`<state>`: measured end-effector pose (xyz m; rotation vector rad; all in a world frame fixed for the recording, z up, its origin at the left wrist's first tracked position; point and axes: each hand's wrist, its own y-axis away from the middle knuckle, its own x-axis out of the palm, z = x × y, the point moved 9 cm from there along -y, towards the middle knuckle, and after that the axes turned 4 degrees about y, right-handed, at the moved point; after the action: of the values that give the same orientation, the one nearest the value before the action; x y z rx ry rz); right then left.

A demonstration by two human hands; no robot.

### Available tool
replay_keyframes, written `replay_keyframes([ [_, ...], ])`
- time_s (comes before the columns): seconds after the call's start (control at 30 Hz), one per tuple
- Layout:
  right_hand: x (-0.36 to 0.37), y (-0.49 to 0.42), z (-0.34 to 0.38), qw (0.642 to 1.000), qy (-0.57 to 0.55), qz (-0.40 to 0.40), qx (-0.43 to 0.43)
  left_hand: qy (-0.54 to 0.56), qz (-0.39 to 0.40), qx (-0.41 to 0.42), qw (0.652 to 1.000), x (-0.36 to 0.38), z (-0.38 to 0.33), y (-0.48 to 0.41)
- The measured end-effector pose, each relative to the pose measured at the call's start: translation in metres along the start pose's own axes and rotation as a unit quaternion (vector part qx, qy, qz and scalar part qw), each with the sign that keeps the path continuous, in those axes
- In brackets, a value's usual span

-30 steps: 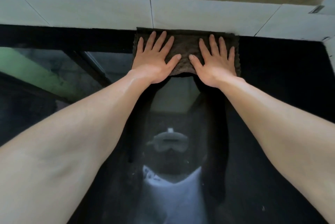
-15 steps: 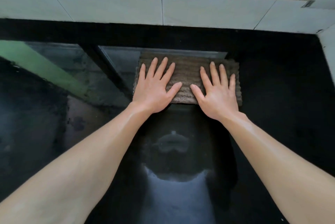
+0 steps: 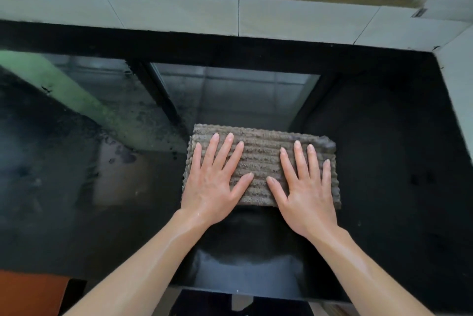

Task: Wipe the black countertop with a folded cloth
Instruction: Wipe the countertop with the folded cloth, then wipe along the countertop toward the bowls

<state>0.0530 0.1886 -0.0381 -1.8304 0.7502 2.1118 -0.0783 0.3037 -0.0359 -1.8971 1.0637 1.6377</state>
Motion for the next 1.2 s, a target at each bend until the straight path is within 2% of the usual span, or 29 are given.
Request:
replay_keyframes([
  [0.17, 0.005, 0.044, 0.012, 1.000, -0.007, -0.008, -0.010, 0.024, 0.001, -0.004, 1.000, 0.005, -0.005, 0.047],
  [0.33, -0.003, 0.046, 0.011, 0.998, -0.040, -0.042, -0.027, 0.031, -0.003, -0.008, 0.999, 0.003, -0.006, 0.048],
  [0.43, -0.012, 0.033, 0.013, 0.994, -0.051, -0.075, -0.066, 0.010, 0.005, 0.011, 1.000, 0.004, -0.008, 0.036],
  [0.6, -0.005, 0.020, 0.019, 0.989, -0.029, -0.069, -0.126, -0.004, 0.008, 0.027, 1.000, 0.009, -0.006, 0.028],
  [0.97, -0.018, -0.058, 0.016, 0.996, -0.004, -0.054, -0.071, -0.005, 0.006, 0.027, 1.000, -0.007, 0.022, -0.053],
  [1.2, -0.009, -0.034, 0.024, 0.998, 0.009, -0.044, -0.054, -0.008, -0.012, 0.038, 0.999, -0.006, 0.025, -0.029],
])
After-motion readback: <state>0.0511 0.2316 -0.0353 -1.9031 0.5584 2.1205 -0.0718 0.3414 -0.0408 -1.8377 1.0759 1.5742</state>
